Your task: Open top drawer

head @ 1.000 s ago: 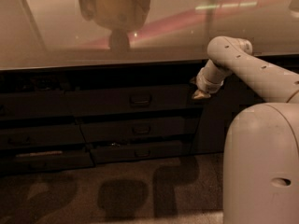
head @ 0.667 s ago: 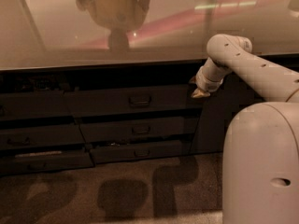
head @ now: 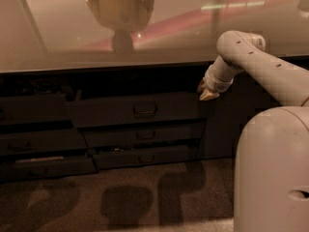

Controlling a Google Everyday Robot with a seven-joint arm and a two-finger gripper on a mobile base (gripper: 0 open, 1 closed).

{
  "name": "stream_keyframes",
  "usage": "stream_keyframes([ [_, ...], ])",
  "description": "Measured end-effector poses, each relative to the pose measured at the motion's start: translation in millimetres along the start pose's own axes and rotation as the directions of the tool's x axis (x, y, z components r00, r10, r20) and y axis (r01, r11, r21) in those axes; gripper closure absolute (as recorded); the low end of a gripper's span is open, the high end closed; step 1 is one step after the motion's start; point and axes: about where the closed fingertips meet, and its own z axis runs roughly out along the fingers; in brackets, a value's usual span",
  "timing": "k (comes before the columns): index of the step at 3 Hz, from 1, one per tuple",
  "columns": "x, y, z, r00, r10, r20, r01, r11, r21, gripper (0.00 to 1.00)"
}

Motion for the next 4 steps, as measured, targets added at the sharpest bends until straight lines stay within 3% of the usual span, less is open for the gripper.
stream_keyframes([
  [3, -2, 6, -5, 1.000, -0.007, 0.003, 0.007, 1.0000, -0.002, 1.00],
  [4, -5, 17, -2, 1.000, -0.014, 0.011, 0.014, 0.9998, -0.014, 1.00],
])
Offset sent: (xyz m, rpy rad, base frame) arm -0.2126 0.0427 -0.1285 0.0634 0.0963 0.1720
